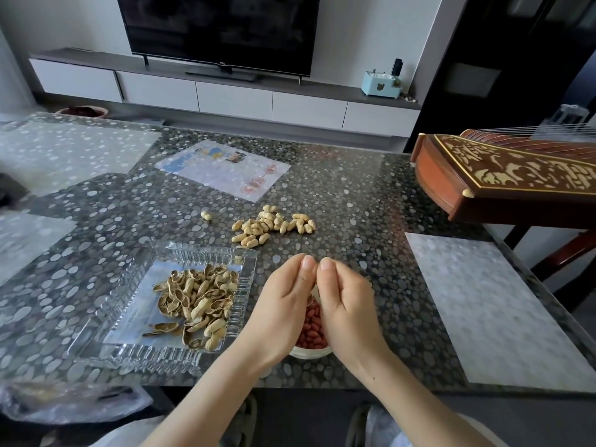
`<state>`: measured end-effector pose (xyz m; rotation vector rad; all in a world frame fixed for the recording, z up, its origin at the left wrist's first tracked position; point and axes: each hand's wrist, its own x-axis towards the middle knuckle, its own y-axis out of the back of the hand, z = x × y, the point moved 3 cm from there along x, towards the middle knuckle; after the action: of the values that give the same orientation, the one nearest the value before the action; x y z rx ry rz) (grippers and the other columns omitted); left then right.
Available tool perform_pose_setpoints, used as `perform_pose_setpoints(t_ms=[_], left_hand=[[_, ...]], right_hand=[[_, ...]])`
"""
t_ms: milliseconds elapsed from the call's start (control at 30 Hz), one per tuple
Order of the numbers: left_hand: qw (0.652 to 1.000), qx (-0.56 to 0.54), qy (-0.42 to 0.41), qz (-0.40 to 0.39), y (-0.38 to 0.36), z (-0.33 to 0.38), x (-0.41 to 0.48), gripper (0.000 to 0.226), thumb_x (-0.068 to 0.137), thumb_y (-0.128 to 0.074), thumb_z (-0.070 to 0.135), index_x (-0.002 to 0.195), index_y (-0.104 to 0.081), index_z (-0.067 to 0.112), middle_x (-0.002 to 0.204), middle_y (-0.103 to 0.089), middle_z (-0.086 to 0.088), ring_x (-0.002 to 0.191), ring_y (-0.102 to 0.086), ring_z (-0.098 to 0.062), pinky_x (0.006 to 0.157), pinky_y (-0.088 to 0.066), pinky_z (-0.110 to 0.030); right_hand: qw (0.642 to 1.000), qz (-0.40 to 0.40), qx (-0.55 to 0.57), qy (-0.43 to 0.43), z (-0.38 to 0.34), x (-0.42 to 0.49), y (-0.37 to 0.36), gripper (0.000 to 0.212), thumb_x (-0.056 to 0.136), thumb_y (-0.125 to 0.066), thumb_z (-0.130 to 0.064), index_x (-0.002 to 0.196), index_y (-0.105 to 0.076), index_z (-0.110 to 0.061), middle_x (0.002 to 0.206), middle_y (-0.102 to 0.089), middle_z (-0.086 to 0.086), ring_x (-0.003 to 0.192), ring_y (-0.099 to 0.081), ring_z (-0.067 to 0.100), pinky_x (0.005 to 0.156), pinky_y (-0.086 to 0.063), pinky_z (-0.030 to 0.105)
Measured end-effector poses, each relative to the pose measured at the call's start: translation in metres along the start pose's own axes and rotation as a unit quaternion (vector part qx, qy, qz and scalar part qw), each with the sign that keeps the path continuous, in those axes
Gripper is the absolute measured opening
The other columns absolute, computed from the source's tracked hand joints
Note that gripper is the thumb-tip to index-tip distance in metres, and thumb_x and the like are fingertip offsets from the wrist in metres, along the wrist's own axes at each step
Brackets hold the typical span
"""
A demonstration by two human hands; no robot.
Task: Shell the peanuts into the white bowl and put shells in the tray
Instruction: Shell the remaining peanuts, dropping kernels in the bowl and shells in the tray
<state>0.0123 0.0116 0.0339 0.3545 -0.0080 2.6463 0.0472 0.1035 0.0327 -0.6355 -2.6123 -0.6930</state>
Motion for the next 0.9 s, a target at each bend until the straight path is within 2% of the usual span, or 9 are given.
perform_pose_setpoints(t_ms=[200, 267, 300, 367, 533, 700, 733, 800, 900], left_hand=[[0.995, -0.07, 0.065, -0.02, -0.002, -0.009, 0.0, 0.044, 0.094, -0.04, 0.046, 0.091, -0.057, 0.005, 0.09, -0.059, -0.023, 0.089, -0.056, -0.043, 0.086, -0.046, -0.054], [0.994, -0.073, 0.077, -0.02, -0.001, -0.012, 0.002, 0.041, 0.096, -0.041, 0.043, 0.084, -0.056, 0.007, 0.072, -0.058, -0.006, 0.07, -0.053, -0.025, 0.079, -0.046, -0.045], [0.993, -0.079, 0.083, -0.019, 0.0, -0.013, 0.002, 0.036, 0.098, -0.04, 0.037, 0.077, -0.057, 0.013, 0.064, -0.054, 0.006, 0.064, -0.05, -0.011, 0.074, -0.043, -0.038], [0.99, -0.088, 0.104, -0.034, 0.0, -0.013, 0.003, 0.045, 0.101, -0.037, 0.026, 0.061, -0.057, 0.03, 0.055, -0.049, 0.015, 0.056, -0.045, -0.001, 0.067, -0.039, -0.026], [0.981, -0.134, 0.131, -0.051, 0.004, -0.015, 0.005, 0.049, 0.1, -0.039, 0.02, 0.054, -0.053, 0.026, 0.058, -0.039, 0.006, 0.057, -0.033, -0.009, 0.059, -0.032, -0.023], [0.977, -0.139, 0.152, -0.049, 0.006, -0.015, 0.007, 0.042, 0.1, -0.04, 0.019, 0.059, -0.045, 0.018, 0.056, -0.034, 0.007, 0.054, -0.028, -0.009, 0.058, -0.026, -0.025], [0.983, -0.106, 0.147, -0.042, 0.009, -0.017, 0.008, 0.038, 0.1, -0.042, 0.021, 0.062, -0.043, 0.016, 0.057, -0.035, 0.007, 0.055, -0.03, -0.009, 0.059, -0.027, -0.026], [0.992, 0.022, 0.12, -0.025, 0.016, -0.019, 0.01, 0.037, 0.098, -0.045, 0.027, 0.065, -0.045, 0.012, 0.06, -0.043, 0.006, 0.059, -0.039, -0.01, 0.065, -0.032, -0.03], [0.979, 0.191, 0.075, -0.013, 0.02, -0.015, 0.011, 0.038, 0.096, -0.047, 0.032, 0.07, -0.051, 0.005, 0.062, -0.047, 0.001, 0.06, -0.043, -0.011, 0.063, -0.035, -0.03]], right_hand=[[0.994, -0.015, 0.075, -0.084, -0.005, 0.001, 0.004, 0.048, 0.102, -0.038, -0.015, 0.055, -0.041, -0.023, 0.043, -0.045, -0.016, 0.045, -0.042, 0.0, 0.047, -0.032, 0.01], [0.988, -0.029, 0.101, -0.117, -0.003, 0.005, 0.005, 0.048, 0.102, -0.037, -0.017, 0.055, -0.038, -0.014, 0.043, -0.041, -0.014, 0.045, -0.039, 0.0, 0.048, -0.032, 0.01], [0.985, -0.034, 0.107, -0.132, -0.001, 0.007, 0.006, 0.047, 0.102, -0.038, -0.02, 0.056, -0.038, -0.011, 0.046, -0.039, -0.012, 0.047, -0.036, 0.001, 0.05, -0.033, 0.014], [0.976, -0.056, 0.116, -0.177, 0.005, 0.008, 0.007, 0.044, 0.101, -0.04, -0.026, 0.06, -0.041, -0.009, 0.054, -0.038, -0.002, 0.054, -0.036, 0.009, 0.055, -0.033, 0.024], [0.931, -0.118, 0.159, -0.306, 0.013, 0.01, 0.01, 0.046, 0.098, -0.045, -0.033, 0.055, -0.049, -0.018, 0.049, -0.045, -0.008, 0.049, -0.041, 0.007, 0.052, -0.034, 0.021], [0.865, -0.165, 0.264, -0.395, 0.018, 0.01, 0.013, 0.047, 0.099, -0.039, -0.03, 0.054, -0.039, -0.015, 0.043, -0.023, -0.005, 0.04, -0.018, 0.011, 0.043, -0.013, 0.025], [0.867, -0.163, 0.252, -0.398, 0.021, 0.012, 0.015, 0.047, 0.098, -0.039, -0.031, 0.054, -0.039, -0.016, 0.043, -0.023, -0.005, 0.039, -0.019, 0.01, 0.043, -0.013, 0.025], [0.908, -0.157, 0.134, -0.364, 0.023, 0.015, 0.023, 0.046, 0.097, -0.041, -0.036, 0.056, -0.043, -0.016, 0.042, -0.031, -0.006, 0.039, -0.026, 0.01, 0.044, -0.019, 0.025], [0.955, -0.164, -0.121, -0.215, 0.026, 0.018, 0.031, 0.054, 0.097, -0.044, -0.042, 0.06, -0.051, -0.004, 0.048, -0.046, 0.005, 0.047, -0.041, 0.012, 0.05, -0.03, 0.026]])
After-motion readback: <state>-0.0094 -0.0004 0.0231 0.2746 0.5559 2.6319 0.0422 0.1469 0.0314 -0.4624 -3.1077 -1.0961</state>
